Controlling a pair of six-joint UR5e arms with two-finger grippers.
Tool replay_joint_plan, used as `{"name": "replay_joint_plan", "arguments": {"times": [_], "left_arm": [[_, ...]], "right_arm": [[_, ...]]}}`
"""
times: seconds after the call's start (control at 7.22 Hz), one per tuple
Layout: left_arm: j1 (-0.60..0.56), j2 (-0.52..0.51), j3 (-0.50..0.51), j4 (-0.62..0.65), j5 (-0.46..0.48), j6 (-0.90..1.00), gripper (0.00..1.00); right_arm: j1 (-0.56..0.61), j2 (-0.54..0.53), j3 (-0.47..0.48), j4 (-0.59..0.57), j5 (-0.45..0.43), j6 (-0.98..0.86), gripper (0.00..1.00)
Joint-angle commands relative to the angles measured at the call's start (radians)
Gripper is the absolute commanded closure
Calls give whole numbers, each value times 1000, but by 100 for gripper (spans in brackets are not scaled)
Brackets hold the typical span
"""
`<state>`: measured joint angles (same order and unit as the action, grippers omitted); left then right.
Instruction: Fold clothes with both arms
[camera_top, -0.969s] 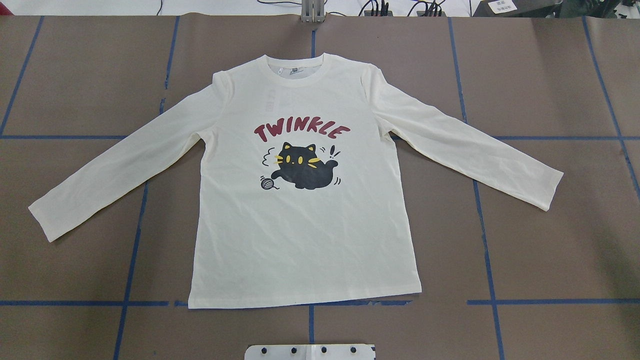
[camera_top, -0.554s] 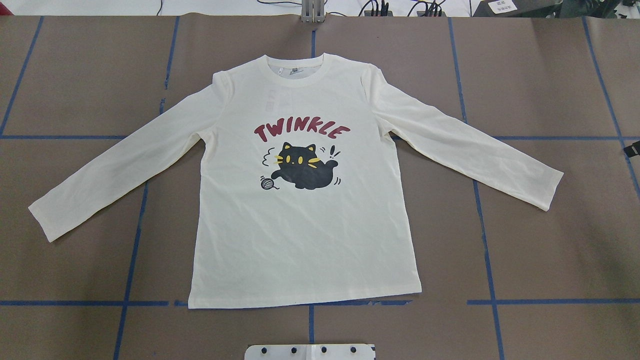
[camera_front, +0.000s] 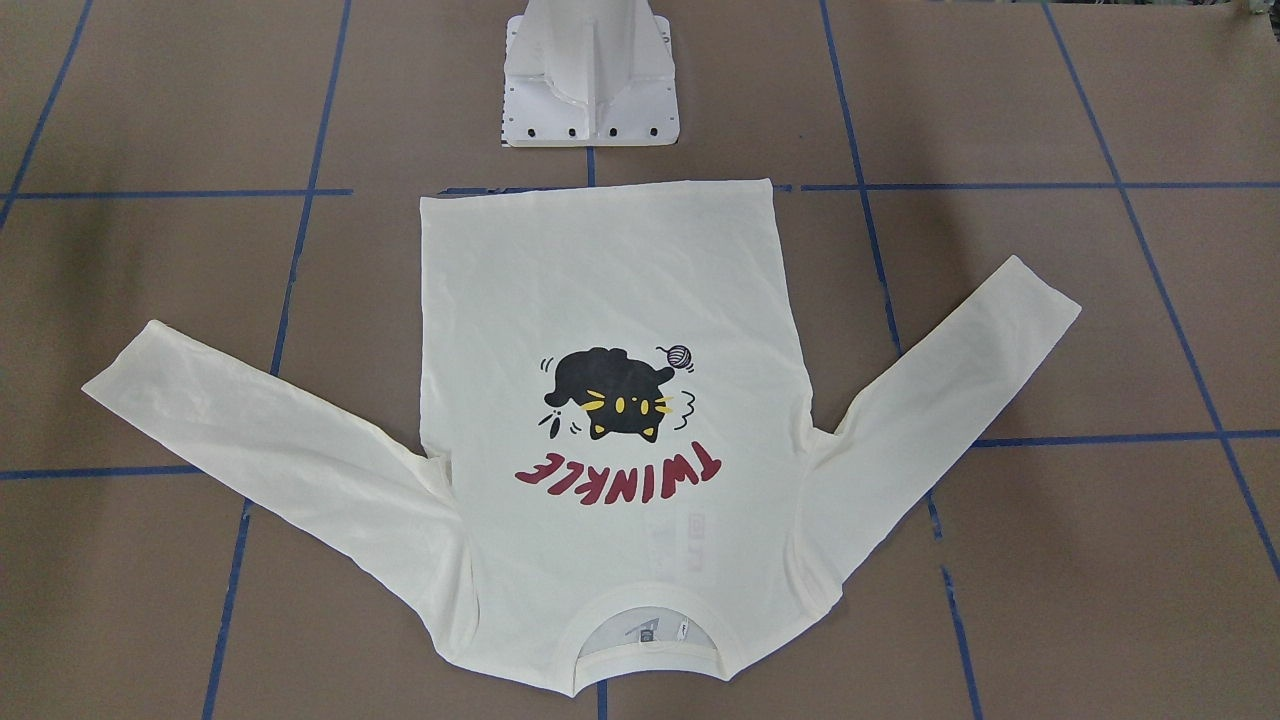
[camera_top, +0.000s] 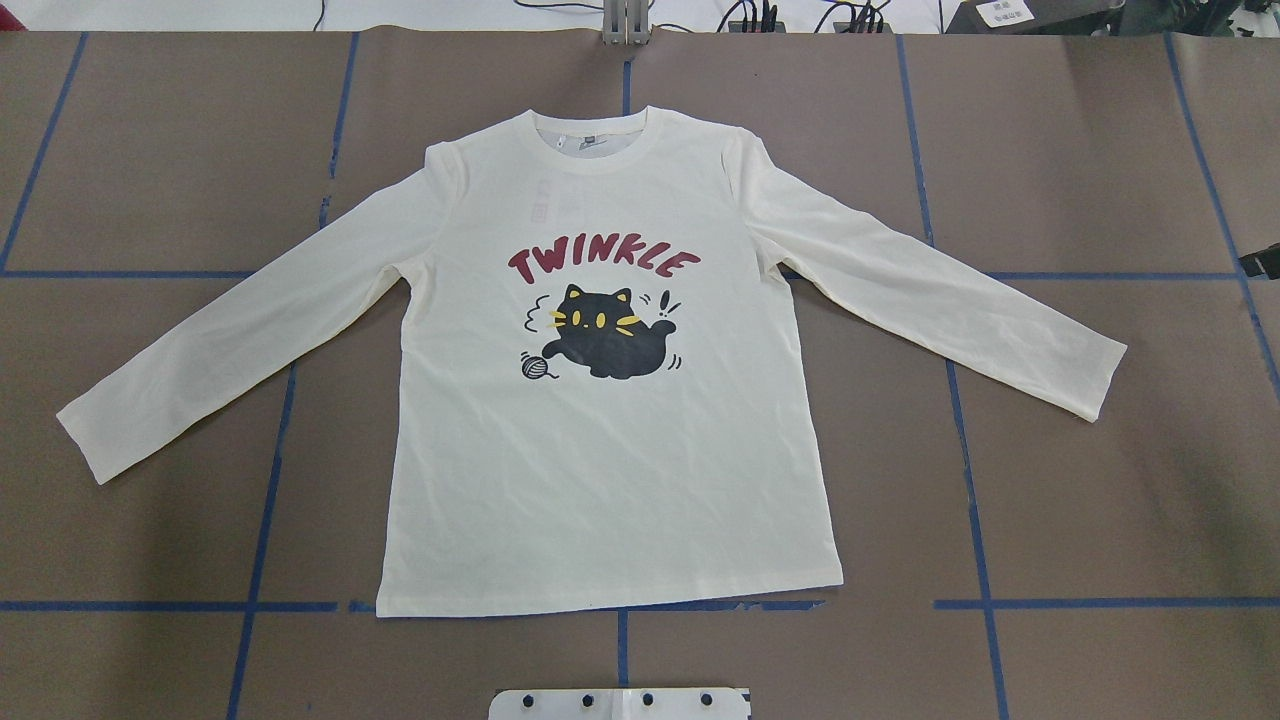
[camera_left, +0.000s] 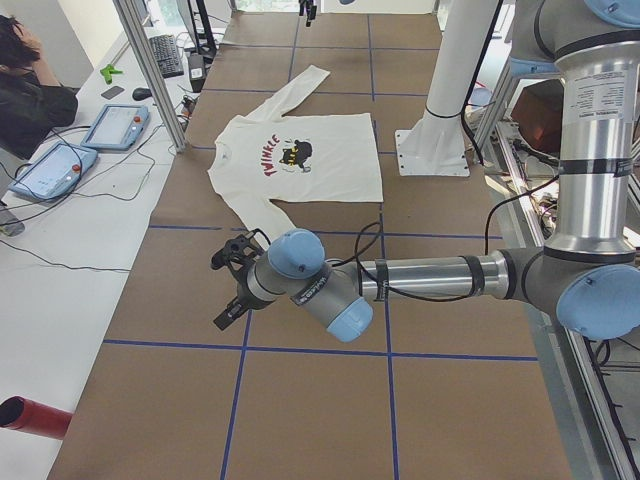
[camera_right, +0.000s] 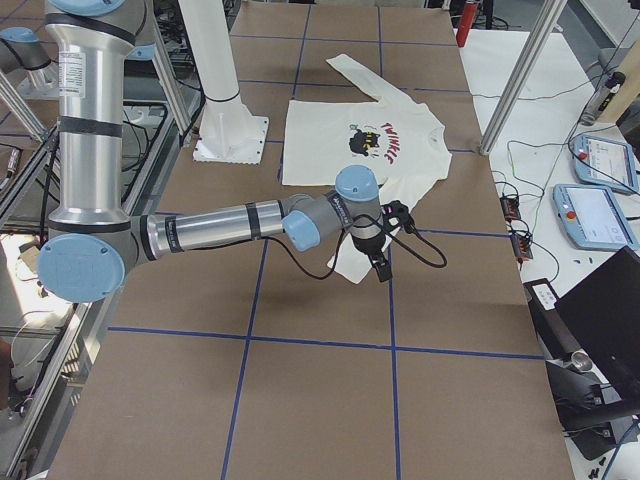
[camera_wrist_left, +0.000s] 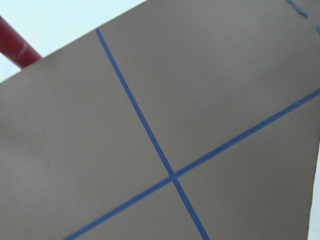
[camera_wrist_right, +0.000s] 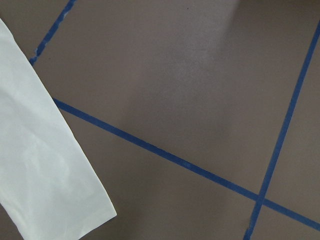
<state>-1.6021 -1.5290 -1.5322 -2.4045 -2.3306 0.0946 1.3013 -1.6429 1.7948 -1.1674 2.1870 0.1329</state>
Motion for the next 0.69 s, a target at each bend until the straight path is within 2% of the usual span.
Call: {"name": "replay_joint_plan", "arguments": {"times": [0.0, 0.14, 0.28, 0.42, 0.55], "left_arm": [[-1, -10, 14, -41, -1, -29, 0], [-1, -8, 11, -44, -3, -29, 0], [-1, -6, 14, -62, -3, -29, 0], [-1, -6, 11, -64, -3, -29, 0], [-1, -6, 14, -73, -3, -29, 0]], "right_arm": [[-35, 3, -25, 119, -3, 353, 1], [-134, 0, -37, 269, -31, 589, 0], [-239, 5, -41, 375, -115, 702, 0], [-346, 8, -72, 437, -216, 720, 0], [-353, 8, -142, 519, -237, 726, 2]]}}
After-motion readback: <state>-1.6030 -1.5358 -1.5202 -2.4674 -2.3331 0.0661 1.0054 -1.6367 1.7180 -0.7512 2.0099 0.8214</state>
